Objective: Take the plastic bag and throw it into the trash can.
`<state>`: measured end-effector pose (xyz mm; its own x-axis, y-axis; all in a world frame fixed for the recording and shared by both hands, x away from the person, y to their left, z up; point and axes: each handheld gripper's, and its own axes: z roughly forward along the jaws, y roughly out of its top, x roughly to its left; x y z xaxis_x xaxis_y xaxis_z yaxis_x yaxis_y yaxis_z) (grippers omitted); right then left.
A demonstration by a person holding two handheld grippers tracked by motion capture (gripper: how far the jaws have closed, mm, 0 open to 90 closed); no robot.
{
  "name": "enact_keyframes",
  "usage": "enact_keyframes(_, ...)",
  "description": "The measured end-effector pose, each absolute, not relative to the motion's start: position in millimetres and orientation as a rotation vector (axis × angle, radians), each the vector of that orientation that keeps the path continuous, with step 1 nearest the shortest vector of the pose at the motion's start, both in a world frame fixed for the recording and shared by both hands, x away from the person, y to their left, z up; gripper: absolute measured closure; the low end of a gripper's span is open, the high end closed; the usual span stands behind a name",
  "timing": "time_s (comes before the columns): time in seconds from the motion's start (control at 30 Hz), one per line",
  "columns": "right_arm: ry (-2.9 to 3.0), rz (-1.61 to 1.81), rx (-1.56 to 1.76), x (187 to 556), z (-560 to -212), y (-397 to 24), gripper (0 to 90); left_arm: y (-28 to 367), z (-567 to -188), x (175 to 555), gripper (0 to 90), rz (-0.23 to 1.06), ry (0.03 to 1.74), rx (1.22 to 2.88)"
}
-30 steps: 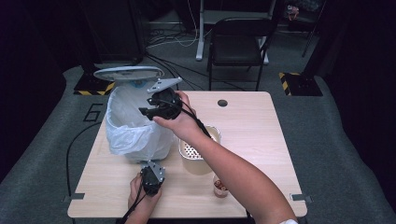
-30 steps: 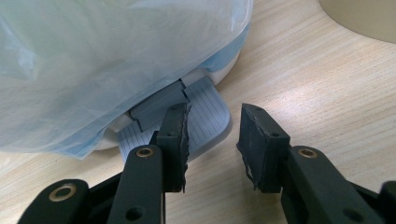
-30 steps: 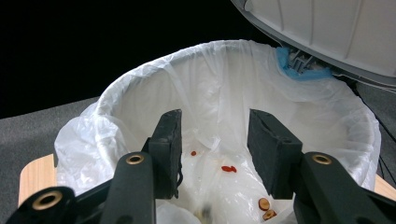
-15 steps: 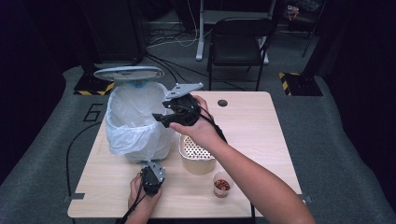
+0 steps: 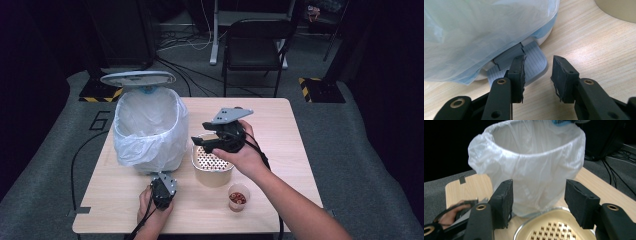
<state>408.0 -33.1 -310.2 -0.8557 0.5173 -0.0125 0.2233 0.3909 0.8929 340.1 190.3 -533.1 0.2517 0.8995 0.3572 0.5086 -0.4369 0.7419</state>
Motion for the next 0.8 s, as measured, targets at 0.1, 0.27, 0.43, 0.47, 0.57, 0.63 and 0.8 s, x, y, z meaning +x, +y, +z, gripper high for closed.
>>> enact_keyframes(0.1,2.349,1.458,0.677,400,-318,-45,38.2,190,-533,340,62.4,1.071,1.278,2.046)
enact_keyframes(0.27,2.355,1.432,0.702,391,-339,-63,33.8,191,-533,340,62.3,1.074,1.275,2.047)
enact_keyframes(0.43,2.361,1.403,0.758,380,-366,-82,29.4,191,-533,340,62.3,1.074,1.274,2.048)
enact_keyframes(0.47,2.359,1.400,0.759,378,-370,-85,28.8,191,-533,340,62.3,1.073,1.274,2.048)
enact_keyframes(0.57,2.354,1.392,0.779,371,-386,-97,26.7,191,-533,340,62.3,1.074,1.274,2.047)
enact_keyframes(0.63,2.346,1.375,0.781,369,-395,-103,25.2,191,-533,340,62.4,1.074,1.274,2.047)
enact_keyframes(0.8,2.337,1.405,0.818,362,-411,-114,19.8,191,-533,340,62.3,1.070,1.274,2.049)
